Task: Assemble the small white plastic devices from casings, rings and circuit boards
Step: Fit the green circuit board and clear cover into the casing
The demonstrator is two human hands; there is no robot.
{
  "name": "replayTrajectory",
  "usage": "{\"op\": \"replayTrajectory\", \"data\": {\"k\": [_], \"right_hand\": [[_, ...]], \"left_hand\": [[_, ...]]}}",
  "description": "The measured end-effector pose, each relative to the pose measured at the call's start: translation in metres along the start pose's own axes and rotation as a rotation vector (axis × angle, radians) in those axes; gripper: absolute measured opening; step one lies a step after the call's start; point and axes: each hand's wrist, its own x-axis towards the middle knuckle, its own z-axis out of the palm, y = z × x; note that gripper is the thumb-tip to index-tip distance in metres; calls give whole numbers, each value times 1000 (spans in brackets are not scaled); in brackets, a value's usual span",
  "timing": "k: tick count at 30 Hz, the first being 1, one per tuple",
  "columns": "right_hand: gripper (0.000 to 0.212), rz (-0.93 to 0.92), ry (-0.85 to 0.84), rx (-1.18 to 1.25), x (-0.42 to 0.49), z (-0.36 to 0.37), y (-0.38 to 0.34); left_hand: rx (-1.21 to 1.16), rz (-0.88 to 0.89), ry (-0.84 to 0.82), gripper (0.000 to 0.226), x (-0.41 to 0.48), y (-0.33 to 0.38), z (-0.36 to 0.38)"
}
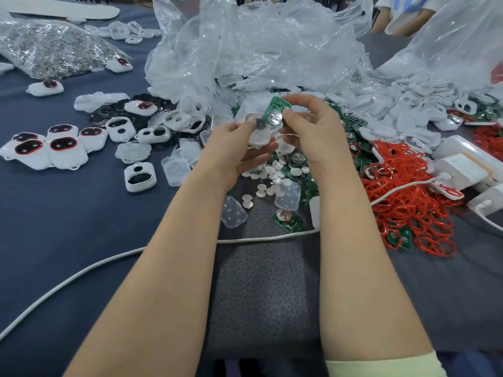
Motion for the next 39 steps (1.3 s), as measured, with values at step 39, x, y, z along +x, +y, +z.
{"op": "replayTrajectory", "data": {"k": [39], "right_hand": [[16,-174,-79,-491,-2,10,-1]], "left_hand": [[67,55,-7,17,1,-1,2]]}}
